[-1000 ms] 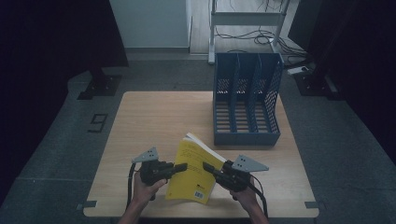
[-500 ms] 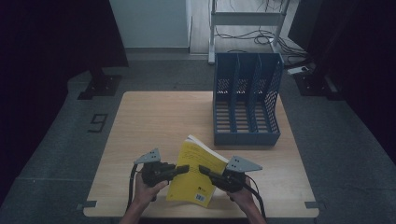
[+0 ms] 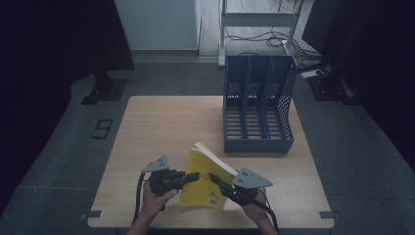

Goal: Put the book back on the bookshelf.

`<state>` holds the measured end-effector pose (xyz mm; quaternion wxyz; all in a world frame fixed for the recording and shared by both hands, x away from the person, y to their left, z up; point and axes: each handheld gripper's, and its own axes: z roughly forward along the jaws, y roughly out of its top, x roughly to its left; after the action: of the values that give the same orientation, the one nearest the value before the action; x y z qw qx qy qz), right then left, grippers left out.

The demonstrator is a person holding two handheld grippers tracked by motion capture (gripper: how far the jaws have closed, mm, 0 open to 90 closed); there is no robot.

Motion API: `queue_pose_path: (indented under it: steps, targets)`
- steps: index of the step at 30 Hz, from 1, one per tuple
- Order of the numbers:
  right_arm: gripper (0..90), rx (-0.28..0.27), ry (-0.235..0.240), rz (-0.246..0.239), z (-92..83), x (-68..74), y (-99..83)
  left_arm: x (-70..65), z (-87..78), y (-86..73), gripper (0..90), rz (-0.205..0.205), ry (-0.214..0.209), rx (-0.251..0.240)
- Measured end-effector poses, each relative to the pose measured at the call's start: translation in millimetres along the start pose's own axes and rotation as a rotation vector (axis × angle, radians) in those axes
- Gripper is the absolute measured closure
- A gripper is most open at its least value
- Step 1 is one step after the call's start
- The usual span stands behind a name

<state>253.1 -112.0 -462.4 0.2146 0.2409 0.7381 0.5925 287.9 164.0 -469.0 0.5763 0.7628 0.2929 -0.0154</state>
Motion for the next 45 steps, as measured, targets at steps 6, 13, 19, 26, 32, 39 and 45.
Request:
queue_pose_path:
  steps: [6,13,19,26,32,39,45]
  targets:
    - [74.4,0.011,-0.02,-0.078,-3.5,2.0,2.9,-2.7,9.1,-2.7,75.8,0.025,0.018,0.04]
    - [72.3,0.007,0.024,-0.03,-4.6,-4.5,2.4,-2.9,8.8,-2.6,75.6,0.027,0.004,0.041]
    - [67.5,-0.007,0.072,0.031,-0.9,-6.1,0.6,-1.9,8.5,-3.0,76.1,0.028,0.008,0.053]
    - [72.3,-0.009,0.048,0.055,2.3,-5.4,0.0,-0.7,9.3,-3.7,76.4,0.028,0.013,0.058]
    - [74.2,0.0,0.032,0.028,1.2,-5.0,0.5,0.5,11.4,-4.7,72.8,0.026,0.019,0.053]
    - [74.8,-0.009,0.017,0.021,1.5,-1.5,0.1,1.8,13.3,-5.9,55.3,0.029,0.053,0.034]
    - [74.9,-0.017,0.017,0.025,1.4,-0.4,0.2,1.1,14.0,-5.6,47.5,0.031,0.059,0.025]
